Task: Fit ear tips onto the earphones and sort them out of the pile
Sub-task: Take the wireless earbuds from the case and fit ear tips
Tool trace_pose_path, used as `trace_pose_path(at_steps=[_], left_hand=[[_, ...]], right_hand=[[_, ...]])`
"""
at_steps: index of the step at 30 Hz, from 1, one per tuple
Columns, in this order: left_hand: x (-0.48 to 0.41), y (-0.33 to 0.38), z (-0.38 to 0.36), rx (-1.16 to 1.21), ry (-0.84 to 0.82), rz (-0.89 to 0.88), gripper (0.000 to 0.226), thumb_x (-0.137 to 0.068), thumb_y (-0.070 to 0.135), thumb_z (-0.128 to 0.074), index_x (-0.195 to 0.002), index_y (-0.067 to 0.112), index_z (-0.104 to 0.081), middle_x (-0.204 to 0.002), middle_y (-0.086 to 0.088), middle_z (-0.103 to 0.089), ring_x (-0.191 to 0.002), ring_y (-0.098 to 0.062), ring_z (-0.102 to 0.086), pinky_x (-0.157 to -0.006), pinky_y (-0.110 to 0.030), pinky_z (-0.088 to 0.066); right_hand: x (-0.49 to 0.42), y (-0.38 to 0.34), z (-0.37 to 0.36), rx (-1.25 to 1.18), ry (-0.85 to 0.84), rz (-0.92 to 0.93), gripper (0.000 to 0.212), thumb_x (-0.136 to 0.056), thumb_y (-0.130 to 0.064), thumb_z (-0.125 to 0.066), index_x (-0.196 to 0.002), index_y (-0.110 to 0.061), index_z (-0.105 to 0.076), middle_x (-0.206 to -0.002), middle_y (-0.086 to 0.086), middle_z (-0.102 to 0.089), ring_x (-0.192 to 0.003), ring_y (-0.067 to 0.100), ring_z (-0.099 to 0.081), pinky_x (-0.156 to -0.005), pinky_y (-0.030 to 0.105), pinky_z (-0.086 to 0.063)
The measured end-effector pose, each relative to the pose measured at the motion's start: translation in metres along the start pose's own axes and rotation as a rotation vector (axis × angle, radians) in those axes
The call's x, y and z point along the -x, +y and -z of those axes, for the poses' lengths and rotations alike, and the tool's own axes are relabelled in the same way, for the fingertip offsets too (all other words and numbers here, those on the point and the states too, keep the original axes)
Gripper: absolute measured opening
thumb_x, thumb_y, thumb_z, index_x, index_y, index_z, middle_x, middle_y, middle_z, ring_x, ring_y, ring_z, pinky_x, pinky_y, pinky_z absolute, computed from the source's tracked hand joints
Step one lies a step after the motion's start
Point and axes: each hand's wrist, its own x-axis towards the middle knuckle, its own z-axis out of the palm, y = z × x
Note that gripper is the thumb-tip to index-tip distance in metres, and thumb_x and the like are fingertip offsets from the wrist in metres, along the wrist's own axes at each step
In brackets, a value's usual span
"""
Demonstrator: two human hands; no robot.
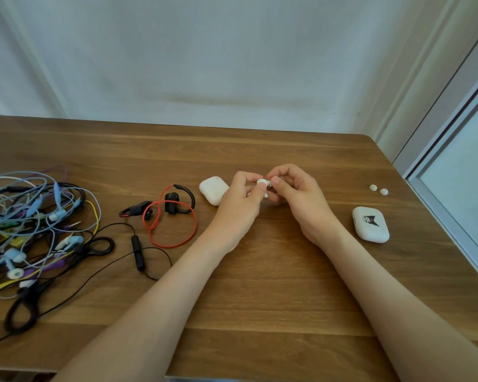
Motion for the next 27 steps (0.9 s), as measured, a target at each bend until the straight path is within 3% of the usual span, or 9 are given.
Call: trace_pose_path(at_steps=[4,13,17,22,27], left_hand=[[-0.0007,0.0003,-0.0004,0.006,-0.005,0.002,0.011,-0.099,0.027,-0.048,-0.11,0.023,-0.052,-0.082,0.005,-0.063,-0.056,-0.006,-0.043,-0.06,-0.026,-0.037],[-0.0012,0.0005,-0.0001,0.045,0.001,-0.006,0.011,-0.1,0.023,-0.047,-0.107,0.026,-0.055,-0.078,0.002,-0.062,-0.052,-0.008,-0.039,-0.052,-0.025,-0.033],[-0.0008,0.003,-0.0002,0.059,0.0,0.01,0.013,-0.101,0.02,-0.046,-0.11,0.023,-0.055,-0.077,0.003,-0.063,-0.052,-0.008,-0.039,-0.052,-0.024,-0.033],[0.0001,0.0038,-0.0008,0.06,0.006,0.011,0.014,-0.101,0.021,-0.045,-0.112,0.024,-0.054,-0.08,0.002,-0.06,-0.052,-0.007,-0.039,-0.051,-0.024,-0.033],[0.0004,0.0048,0.0018,-0.097,0.004,-0.033,0.025,-0.101,0.026,-0.044,-0.125,0.023,-0.043,-0.074,0.011,-0.059,-0.062,-0.004,-0.046,-0.066,-0.028,-0.039]], right_hand=[[0.0001,-0.0003,-0.0002,0.005,-0.001,-0.006,0.013,-0.098,-0.003,-0.047,-0.104,0.001,-0.058,-0.069,0.001,-0.061,-0.059,0.002,-0.056,-0.06,0.017,-0.047],[-0.0009,0.0019,0.0005,-0.003,0.027,0.0,0.013,-0.098,-0.002,-0.047,-0.102,-0.007,-0.057,-0.089,0.006,-0.064,-0.069,0.005,-0.064,-0.067,0.022,-0.049],[-0.0017,0.003,0.0011,0.066,0.018,0.005,0.021,-0.098,-0.001,-0.044,-0.097,-0.014,-0.061,-0.089,0.0,-0.066,-0.071,0.003,-0.062,-0.065,0.021,-0.05],[-0.003,0.0049,0.0024,0.044,-0.008,0.009,0.014,-0.098,-0.007,-0.049,-0.101,-0.011,-0.062,-0.084,0.001,-0.065,-0.072,0.007,-0.057,-0.063,0.022,-0.047],[-0.0014,0.0023,0.0036,0.047,-0.136,0.021,0.024,-0.101,-0.016,-0.044,-0.115,-0.013,-0.062,-0.077,0.004,-0.059,-0.068,0.005,-0.051,-0.063,0.018,-0.044]])
